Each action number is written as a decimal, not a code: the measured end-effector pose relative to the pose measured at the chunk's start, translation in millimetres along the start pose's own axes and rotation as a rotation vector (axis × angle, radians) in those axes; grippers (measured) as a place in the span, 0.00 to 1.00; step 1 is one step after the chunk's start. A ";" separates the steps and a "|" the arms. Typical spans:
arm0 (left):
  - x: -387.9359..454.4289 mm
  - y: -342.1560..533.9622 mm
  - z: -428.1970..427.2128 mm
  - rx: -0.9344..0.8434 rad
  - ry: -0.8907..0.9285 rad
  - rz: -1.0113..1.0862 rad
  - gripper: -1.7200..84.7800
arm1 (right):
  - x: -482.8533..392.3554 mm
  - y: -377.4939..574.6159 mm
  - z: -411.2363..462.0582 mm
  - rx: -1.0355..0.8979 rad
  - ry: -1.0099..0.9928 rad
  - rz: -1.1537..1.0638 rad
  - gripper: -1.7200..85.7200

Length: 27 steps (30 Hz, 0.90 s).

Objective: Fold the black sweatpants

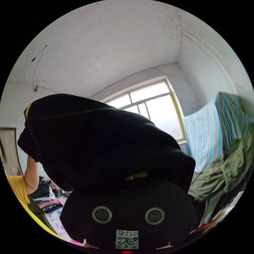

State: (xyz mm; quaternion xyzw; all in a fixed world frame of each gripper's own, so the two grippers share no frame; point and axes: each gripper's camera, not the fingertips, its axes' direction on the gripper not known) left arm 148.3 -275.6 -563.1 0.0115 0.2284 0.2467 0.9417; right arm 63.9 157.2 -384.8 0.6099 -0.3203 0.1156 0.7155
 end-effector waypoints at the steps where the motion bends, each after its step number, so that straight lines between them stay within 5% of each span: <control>1: 7.1 0.1 -15.5 0.025 -0.014 -0.002 0.10 | -23.7 -16.4 1.4 -0.055 -0.030 -0.061 0.10; 7: 61.9 45.1 -164.0 0.189 -0.142 -0.018 0.10 | -149.8 -24.4 29.3 -0.293 -0.136 -0.296 0.09; 13: 76.5 147.0 -280.9 0.218 -0.279 -0.222 0.11 | -233.2 63.6 85.5 -0.594 -0.379 -0.284 0.07; 19: 35.6 386.9 -362.8 0.204 -0.464 -0.735 0.11 | -258.5 287.4 175.5 -1.091 -0.676 -0.073 0.03; 21: 7.9 533.3 -393.0 0.223 -0.424 -1.093 0.11 | -259.0 377.7 191.3 -1.182 -0.654 0.043 0.03; 27: 41.8 831.9 -450.1 0.315 -0.505 -1.727 0.10 | -285.1 594.1 164.7 -1.210 -0.539 0.284 0.03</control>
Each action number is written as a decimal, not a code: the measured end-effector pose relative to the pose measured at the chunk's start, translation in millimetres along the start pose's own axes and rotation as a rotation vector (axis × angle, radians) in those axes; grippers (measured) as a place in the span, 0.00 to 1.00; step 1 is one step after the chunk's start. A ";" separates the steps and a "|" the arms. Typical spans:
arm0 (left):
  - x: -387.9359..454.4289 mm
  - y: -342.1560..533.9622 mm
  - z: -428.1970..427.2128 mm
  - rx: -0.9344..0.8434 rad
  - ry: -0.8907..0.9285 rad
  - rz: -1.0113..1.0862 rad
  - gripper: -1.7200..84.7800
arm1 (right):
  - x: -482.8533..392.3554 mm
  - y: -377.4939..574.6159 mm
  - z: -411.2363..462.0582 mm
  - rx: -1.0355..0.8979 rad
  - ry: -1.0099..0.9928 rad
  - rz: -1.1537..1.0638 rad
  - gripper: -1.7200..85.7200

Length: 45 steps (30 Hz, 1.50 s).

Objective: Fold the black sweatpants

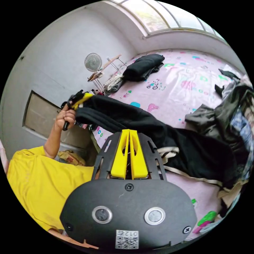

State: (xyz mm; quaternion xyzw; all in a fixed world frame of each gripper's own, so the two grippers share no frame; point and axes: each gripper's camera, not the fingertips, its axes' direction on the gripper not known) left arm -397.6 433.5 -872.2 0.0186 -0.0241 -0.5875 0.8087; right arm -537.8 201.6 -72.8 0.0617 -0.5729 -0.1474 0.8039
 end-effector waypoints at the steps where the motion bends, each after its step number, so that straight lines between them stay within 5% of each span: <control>1: -18.4 1.4 -6.5 0.018 0.042 -0.025 0.10 | -0.2 16.3 22.3 0.003 0.034 0.018 0.03; 5: -78.9 1.2 -58.8 0.142 0.245 -0.056 0.10 | 3.4 47.0 74.4 -0.061 0.003 0.043 0.05; 10: -75.6 -3.5 -79.4 0.082 0.179 0.048 0.10 | 85.6 75.2 110.5 0.054 -0.431 0.418 0.16; 17: -73.4 14.4 -69.4 0.003 0.163 0.182 0.10 | 135.1 93.4 125.5 0.050 -0.334 0.538 0.20; 21: -72.7 27.2 -73.0 0.003 0.143 0.240 0.10 | 142.7 102.4 119.8 0.099 -0.371 0.546 0.11; 30: -23.5 58.2 -150.4 0.187 0.179 0.482 0.10 | 82.4 88.0 -96.5 0.658 -0.597 0.001 0.02; 37: 74.2 109.3 -208.8 0.280 0.311 0.807 0.10 | -57.3 93.2 -305.5 0.849 -0.370 -0.453 0.02; 45: 135.2 224.0 -260.9 0.381 0.343 1.146 0.11 | -164.2 181.4 -393.9 1.031 -0.229 -0.704 0.02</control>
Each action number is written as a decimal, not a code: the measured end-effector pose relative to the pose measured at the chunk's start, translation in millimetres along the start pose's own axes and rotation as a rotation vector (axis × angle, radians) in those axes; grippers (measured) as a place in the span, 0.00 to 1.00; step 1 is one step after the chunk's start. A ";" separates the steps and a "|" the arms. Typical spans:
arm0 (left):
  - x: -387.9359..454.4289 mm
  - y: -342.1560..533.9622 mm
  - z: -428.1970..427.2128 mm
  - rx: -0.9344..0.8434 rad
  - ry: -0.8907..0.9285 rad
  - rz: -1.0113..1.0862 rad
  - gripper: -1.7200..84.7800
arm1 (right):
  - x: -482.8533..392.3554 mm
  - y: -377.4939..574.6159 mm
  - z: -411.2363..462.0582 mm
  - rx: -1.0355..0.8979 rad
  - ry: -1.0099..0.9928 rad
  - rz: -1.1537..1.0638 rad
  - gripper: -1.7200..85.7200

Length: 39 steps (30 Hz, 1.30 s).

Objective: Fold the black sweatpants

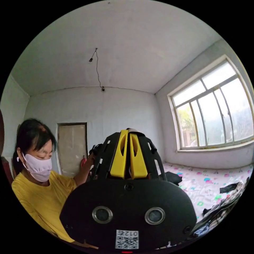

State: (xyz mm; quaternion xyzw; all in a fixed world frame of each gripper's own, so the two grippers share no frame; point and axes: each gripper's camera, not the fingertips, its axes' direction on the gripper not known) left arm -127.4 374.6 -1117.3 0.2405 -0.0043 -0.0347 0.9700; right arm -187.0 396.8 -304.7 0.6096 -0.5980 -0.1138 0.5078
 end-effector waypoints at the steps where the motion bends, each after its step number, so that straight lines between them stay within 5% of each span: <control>1: 7.8 0.2 -2.2 0.000 0.000 0.019 0.11 | -13.2 -3.8 -7.7 0.012 0.007 -0.023 0.02; 15: 143.5 4.0 -27.2 0.079 -0.002 0.325 0.11 | -86.6 -37.1 -56.4 0.146 0.130 -0.177 0.02; 22: 141.3 8.8 -3.1 0.099 -0.082 0.361 0.11 | -27.3 -26.8 -35.9 0.129 0.235 -0.128 0.02; 32: -146.7 9.3 160.0 -0.248 -0.332 -0.157 0.11 | 258.4 102.6 85.3 -0.167 0.464 0.233 0.02; 34: -229.6 19.5 198.8 -0.353 -0.400 -0.357 0.12 | 362.4 153.3 134.0 -0.341 0.545 0.405 0.03; 36: -338.8 72.4 223.1 -0.393 -0.471 -0.831 0.13 | 438.0 203.2 153.4 -0.439 0.575 0.645 0.03; 39: -403.3 154.6 232.2 -0.394 -0.543 -1.033 0.14 | 504.9 289.6 160.9 -0.516 0.630 0.822 0.04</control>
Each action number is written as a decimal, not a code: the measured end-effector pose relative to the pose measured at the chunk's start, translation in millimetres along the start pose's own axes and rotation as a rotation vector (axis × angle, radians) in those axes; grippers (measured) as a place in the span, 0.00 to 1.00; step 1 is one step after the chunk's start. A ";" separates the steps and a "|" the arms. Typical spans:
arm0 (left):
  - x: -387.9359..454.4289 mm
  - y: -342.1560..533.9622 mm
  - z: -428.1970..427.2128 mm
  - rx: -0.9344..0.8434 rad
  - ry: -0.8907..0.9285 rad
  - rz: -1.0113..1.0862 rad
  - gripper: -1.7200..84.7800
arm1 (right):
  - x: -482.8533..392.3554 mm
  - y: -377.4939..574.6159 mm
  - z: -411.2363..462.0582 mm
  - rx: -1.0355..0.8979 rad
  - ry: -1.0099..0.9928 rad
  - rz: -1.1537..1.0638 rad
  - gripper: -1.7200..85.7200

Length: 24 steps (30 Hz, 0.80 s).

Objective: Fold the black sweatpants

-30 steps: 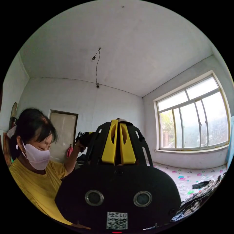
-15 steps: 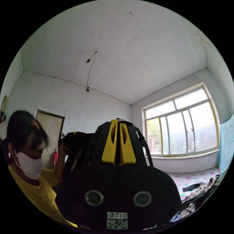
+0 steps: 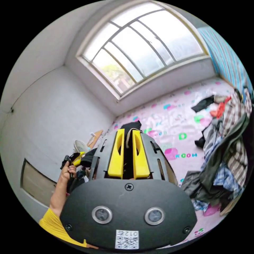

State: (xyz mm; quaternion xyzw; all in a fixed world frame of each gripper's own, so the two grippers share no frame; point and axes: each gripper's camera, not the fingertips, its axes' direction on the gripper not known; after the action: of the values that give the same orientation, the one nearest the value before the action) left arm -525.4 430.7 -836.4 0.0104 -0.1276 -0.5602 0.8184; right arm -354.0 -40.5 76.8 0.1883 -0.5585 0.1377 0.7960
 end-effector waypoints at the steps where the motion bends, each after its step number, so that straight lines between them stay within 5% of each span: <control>1: -12.2 -0.2 11.9 -0.015 -0.026 -0.002 0.13 | 23.7 7.0 25.1 -0.036 0.011 0.018 0.04; 8: -122.8 49.3 59.0 -0.073 0.193 0.164 0.08 | 145.3 81.8 114.0 -0.338 0.055 -0.008 0.04; 17: -172.7 258.4 60.3 -0.144 -0.341 0.367 0.06 | 233.7 216.8 121.6 -0.606 0.047 -0.061 0.03; 24: -210.2 412.3 17.7 -0.028 -0.645 0.271 0.08 | 215.6 287.4 140.1 -0.797 -0.026 -0.238 0.03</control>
State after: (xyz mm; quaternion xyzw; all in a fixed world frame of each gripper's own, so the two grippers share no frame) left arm -223.8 779.6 -794.7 -0.1956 -0.3722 -0.4225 0.8030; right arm -521.8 154.0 364.4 -0.0698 -0.5526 -0.1847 0.8097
